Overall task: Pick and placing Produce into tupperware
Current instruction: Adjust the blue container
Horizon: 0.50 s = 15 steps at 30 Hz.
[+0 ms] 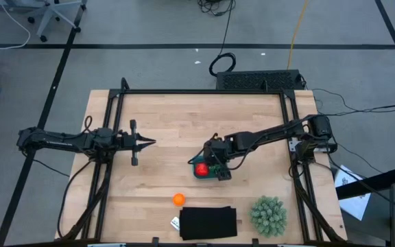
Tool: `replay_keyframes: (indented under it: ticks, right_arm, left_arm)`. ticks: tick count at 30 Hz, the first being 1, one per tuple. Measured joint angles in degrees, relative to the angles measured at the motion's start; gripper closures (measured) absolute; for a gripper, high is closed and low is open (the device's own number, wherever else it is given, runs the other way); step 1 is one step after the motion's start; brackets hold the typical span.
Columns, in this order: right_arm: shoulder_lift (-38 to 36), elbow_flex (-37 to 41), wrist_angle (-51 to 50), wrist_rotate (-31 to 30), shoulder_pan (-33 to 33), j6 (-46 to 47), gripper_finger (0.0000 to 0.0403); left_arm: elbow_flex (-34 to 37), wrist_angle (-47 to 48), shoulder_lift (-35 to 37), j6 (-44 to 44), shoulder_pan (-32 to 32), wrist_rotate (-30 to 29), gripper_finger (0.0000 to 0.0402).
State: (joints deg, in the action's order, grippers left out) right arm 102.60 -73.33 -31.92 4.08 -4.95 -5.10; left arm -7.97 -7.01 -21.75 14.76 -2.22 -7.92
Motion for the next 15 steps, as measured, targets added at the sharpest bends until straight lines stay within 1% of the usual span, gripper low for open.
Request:
replay_keyframes:
  ticks: [8, 11, 13, 15]
  right_arm:
    - [-0.06, -2.12, -0.75, 0.23, -0.85, -1.80, 0.0085]
    - [-1.23, -2.23, -0.76, 0.08, -0.64, -2.73, 0.0086]
    - [-2.21, -2.24, -0.51, -1.13, -0.50, -3.64, 0.0087]
    - [-3.38, -2.24, 0.32, -1.33, -0.29, -4.27, 0.0093]
  left_arm:
    - [0.00, 0.41, 0.00, 0.00, 0.01, 0.00, 0.0376]
    - [0.00, 0.78, 0.01, 0.00, 0.00, -0.02, 0.0376]
    - [0.00, 0.93, -0.01, 0.00, 0.00, -0.02, 0.0376]
    - [0.00, 0.95, -0.01, 0.00, 0.02, -0.02, 0.0376]
